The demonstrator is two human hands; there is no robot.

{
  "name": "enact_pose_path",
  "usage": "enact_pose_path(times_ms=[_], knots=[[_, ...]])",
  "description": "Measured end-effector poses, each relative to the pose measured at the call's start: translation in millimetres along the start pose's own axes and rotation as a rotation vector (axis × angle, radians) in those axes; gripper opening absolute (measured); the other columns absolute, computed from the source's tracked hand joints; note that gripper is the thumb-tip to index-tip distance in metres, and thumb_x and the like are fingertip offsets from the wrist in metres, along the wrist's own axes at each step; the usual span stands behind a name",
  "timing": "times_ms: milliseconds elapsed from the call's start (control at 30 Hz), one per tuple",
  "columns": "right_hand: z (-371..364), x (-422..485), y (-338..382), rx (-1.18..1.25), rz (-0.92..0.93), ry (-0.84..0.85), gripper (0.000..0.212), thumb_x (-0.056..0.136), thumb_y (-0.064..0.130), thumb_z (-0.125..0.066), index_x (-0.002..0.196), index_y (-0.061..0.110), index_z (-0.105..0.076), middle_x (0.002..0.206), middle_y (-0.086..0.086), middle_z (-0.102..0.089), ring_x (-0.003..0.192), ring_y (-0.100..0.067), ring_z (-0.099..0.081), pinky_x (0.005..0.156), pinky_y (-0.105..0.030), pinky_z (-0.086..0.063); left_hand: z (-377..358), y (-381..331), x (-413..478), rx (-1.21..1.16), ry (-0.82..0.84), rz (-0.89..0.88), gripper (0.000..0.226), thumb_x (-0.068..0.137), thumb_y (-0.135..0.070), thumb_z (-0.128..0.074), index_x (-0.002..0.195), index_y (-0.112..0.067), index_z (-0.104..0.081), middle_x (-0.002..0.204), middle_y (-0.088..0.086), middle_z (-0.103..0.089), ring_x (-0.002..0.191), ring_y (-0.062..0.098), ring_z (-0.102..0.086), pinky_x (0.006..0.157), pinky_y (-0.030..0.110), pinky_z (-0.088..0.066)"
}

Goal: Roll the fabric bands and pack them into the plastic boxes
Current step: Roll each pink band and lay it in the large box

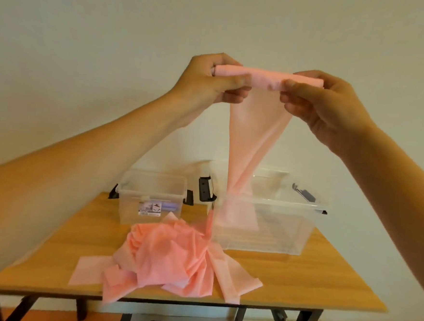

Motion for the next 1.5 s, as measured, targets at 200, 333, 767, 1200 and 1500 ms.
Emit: enact_pose_path(times_ms=[200, 333, 767, 1200, 1500], knots=[[-2.7, -3.0, -12.0, -0.075, -0.115, 0.003, 0.015, 0.094, 0.018, -0.072, 0.098, 0.004, -0.073, 0.073, -0.006, -0.073, 0.063, -0.011, -0.068, 0.064, -0.018, -0.058, 2.0, 25.3, -13.5, -0.107, 0.003, 0.233, 0.021, 0.094, -0.016, -0.070, 0.104, 0.002, -0.065, 0.089, 0.021, -0.074, 0.074, 0.022, -0.072, 0.065, 0.025, -0.057], [-0.3, -35.0, -26.5, -0.074, -0.153, -0.041, 0.021, 0.095, 0.019, -0.071, 0.104, 0.000, -0.072, 0.077, -0.010, -0.073, 0.066, -0.014, -0.070, 0.065, -0.020, -0.058, -0.3, 35.1, -44.4, -0.199, 0.028, 0.284, 0.022, 0.094, -0.007, -0.068, 0.114, 0.001, -0.066, 0.105, 0.025, -0.073, 0.082, 0.022, -0.073, 0.070, 0.024, -0.057], [-3.5, -193.7, -100.9, -0.080, -0.255, -0.096, 0.033, 0.084, 0.029, -0.069, 0.108, 0.007, -0.071, 0.082, -0.014, -0.074, 0.069, -0.026, -0.071, 0.062, -0.028, -0.059, -29.3, 90.9, -207.3, -0.078, 0.026, 0.311, 0.024, 0.089, -0.014, -0.065, 0.107, 0.002, -0.068, 0.086, 0.019, -0.076, 0.068, 0.029, -0.072, 0.059, 0.032, -0.059], [9.9, -189.2, -108.2, -0.129, -0.178, -0.117, 0.034, 0.084, 0.028, -0.070, 0.105, 0.002, -0.066, 0.071, -0.017, -0.071, 0.056, -0.028, -0.067, 0.054, -0.030, -0.057, -32.6, 88.9, -177.1, -0.123, 0.070, 0.383, 0.033, 0.083, -0.022, -0.068, 0.108, 0.000, -0.065, 0.080, 0.021, -0.074, 0.058, 0.023, -0.070, 0.052, 0.027, -0.056], [17.3, -171.1, -97.0, -0.067, -0.150, -0.077, 0.035, 0.088, 0.021, -0.068, 0.120, 0.006, -0.066, 0.087, -0.015, -0.075, 0.075, -0.027, -0.073, 0.063, -0.026, -0.058, -37.4, 77.0, -154.0, -0.075, 0.047, 0.332, 0.017, 0.095, -0.021, -0.062, 0.093, -0.004, -0.063, 0.077, 0.019, -0.074, 0.059, 0.023, -0.069, 0.051, 0.024, -0.053]])
Point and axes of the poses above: each hand's wrist, its own x-axis towards the middle knuckle, its own z-axis out of the back of the hand, y = z × x, the point moved 1 cm from there along x, towards the middle knuckle
